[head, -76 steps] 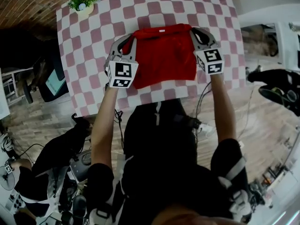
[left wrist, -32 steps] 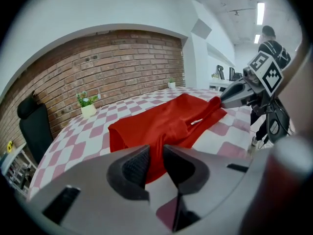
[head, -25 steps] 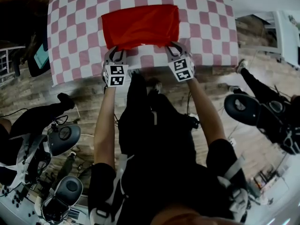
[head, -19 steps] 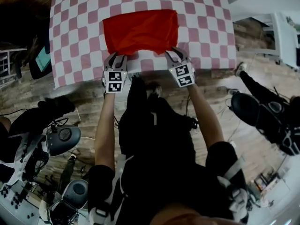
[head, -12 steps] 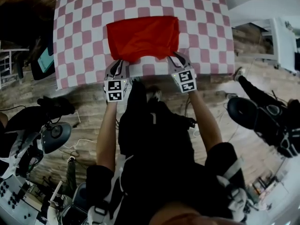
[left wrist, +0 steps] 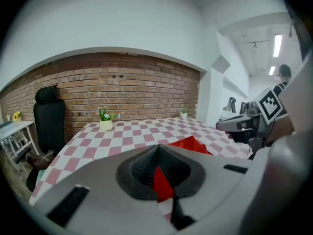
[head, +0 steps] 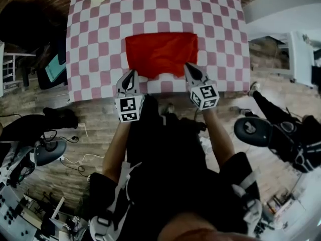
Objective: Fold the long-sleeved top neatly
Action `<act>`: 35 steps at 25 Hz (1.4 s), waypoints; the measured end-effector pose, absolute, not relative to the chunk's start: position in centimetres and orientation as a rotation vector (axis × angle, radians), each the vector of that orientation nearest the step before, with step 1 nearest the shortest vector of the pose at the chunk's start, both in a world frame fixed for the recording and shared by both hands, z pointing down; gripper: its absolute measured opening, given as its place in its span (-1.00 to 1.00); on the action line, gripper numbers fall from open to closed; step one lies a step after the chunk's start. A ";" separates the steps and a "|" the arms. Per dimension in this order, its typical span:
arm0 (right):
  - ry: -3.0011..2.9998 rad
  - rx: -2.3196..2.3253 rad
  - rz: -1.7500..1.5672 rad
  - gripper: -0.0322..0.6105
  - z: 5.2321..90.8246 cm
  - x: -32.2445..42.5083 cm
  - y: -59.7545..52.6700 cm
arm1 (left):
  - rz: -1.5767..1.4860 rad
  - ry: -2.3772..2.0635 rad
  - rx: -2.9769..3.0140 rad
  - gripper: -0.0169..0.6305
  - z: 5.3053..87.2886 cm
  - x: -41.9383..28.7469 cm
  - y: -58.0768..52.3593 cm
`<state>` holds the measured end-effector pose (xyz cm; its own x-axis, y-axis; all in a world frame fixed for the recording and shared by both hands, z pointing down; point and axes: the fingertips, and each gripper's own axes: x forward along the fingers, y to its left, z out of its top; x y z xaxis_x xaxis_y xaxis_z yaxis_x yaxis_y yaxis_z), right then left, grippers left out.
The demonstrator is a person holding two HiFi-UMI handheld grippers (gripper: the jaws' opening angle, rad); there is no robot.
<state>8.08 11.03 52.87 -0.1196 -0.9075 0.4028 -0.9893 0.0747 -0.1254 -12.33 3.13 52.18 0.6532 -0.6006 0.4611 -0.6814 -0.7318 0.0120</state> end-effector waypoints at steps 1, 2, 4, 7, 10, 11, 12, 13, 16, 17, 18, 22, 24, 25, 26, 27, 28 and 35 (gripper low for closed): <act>-2.146 1.912 0.531 -0.88 52.1 7.5 10.1 | 0.644 -1.051 2.684 -0.93 51.7 -12.6 2.6; -2.162 1.899 0.513 -0.88 51.3 7.0 9.1 | 0.642 -1.048 2.679 -0.93 51.3 -12.8 2.1; -2.188 1.865 0.481 -0.88 50.0 6.0 7.0 | 0.639 -1.035 2.663 -0.93 51.2 -13.3 1.2; -2.197 1.820 0.447 -0.88 48.8 4.8 4.2 | 0.647 -1.019 2.642 -0.93 51.5 -14.0 0.2; -2.221 1.742 0.413 -0.88 47.9 3.5 1.4 | 0.669 -1.004 2.625 -0.93 52.1 -14.1 -0.3; -2.231 1.716 0.402 -0.88 47.8 3.1 0.4 | 0.670 -1.000 2.616 -0.93 52.3 -14.1 -0.4; -2.241 1.695 0.391 -0.88 47.7 2.7 -0.5 | 0.670 -0.999 2.605 -0.93 52.5 -14.2 -0.6; -2.249 1.676 0.384 -0.88 47.7 2.4 -1.4 | 0.670 -1.001 2.592 -0.93 52.8 -14.2 -0.8; -2.270 1.608 0.373 -0.88 48.1 1.6 -4.0 | 0.672 -1.021 2.551 -0.93 53.6 -14.1 -1.6; -2.273 1.579 0.378 -0.88 48.6 1.4 -4.7 | 0.673 -1.029 2.535 -0.93 53.9 -14.1 -1.8; -2.278 1.542 0.384 -0.88 49.1 1.2 -5.4 | 0.677 -1.040 2.517 -0.93 54.2 -14.1 -2.0; -2.305 1.357 0.394 -0.87 50.4 -0.3 -8.6 | 0.692 -1.088 2.428 -0.93 55.5 -14.1 -3.2; -2.306 1.270 0.389 -0.87 51.0 -0.8 -9.9 | 0.706 -1.079 2.389 -0.92 56.6 -13.7 -3.5; -2.306 1.221 0.394 -0.87 51.6 -1.1 -10.5 | 0.721 -1.059 2.369 -0.92 57.4 -13.4 -3.4; -2.306 1.166 0.407 -0.87 52.3 -1.4 -11.0 | 0.741 -1.026 2.345 -0.87 58.2 -13.0 -3.2; -2.303 1.105 0.425 -0.86 53.1 -1.8 -11.4 | 0.765 -0.982 2.315 -0.60 59.2 -12.6 -2.7; -2.295 1.041 0.440 -0.78 54.1 -2.3 -11.7 | 0.789 -0.939 2.281 -0.31 60.2 -12.3 -2.2; -2.150 0.657 0.450 -0.51 61.7 -4.5 -12.2 | 0.913 -0.819 2.077 -0.16 66.0 -12.2 0.3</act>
<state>-4.54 -12.22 61.67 -0.5243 -0.2988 0.7974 -0.5934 0.7998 -0.0905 -12.23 0.25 66.00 0.5488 -0.2577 0.7952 -0.7626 -0.5440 0.3500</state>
